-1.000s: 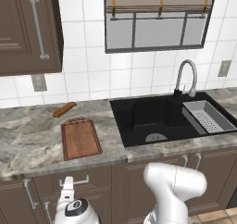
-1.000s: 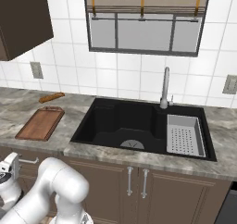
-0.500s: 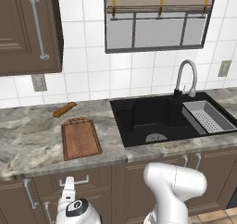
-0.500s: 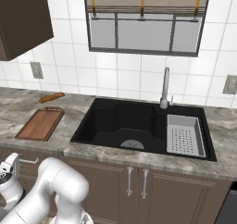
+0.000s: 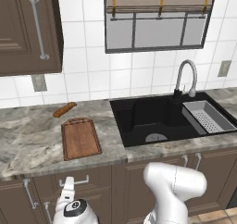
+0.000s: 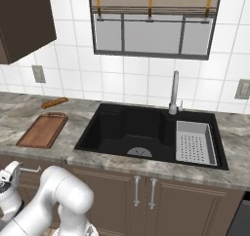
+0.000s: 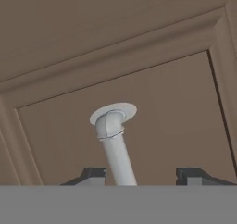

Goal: Open the drawer on the left and place the cutting tools on the cutting board.

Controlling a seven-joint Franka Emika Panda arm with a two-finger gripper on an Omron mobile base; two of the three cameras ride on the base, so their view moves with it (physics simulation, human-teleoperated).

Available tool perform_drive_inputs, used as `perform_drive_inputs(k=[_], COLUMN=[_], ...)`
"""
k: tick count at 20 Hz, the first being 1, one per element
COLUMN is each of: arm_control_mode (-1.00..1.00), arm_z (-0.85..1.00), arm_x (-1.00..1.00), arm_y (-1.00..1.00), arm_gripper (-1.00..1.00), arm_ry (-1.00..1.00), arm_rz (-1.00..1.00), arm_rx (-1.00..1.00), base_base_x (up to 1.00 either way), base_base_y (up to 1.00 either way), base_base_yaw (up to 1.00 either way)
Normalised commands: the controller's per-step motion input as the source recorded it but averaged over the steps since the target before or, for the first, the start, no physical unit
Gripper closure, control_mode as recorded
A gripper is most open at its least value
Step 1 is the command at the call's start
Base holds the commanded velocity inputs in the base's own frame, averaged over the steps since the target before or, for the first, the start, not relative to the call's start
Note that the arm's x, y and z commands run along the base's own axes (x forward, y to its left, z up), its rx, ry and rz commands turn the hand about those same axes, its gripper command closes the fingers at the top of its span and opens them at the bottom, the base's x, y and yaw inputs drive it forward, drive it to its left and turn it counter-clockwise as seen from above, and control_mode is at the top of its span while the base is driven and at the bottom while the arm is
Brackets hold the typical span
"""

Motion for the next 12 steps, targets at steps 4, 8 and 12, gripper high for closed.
perform_drive_inputs(k=[4,8,12], arm_control_mode=[-1.0,-1.0,-1.0], arm_z=[0.0,0.0,0.0], arm_x=[0.26,0.23,0.02], arm_y=[0.0,0.0,0.0], arm_gripper=[1.0,1.0,1.0], arm_ry=[0.07,0.06,0.0], arm_rz=[0.0,0.0,0.01], arm_rx=[0.0,0.0,0.0], base_base_x=[0.0,0.0,0.0], base_base_y=[0.0,0.0,0.0], base_base_yaw=[0.0,0.0,0.0])
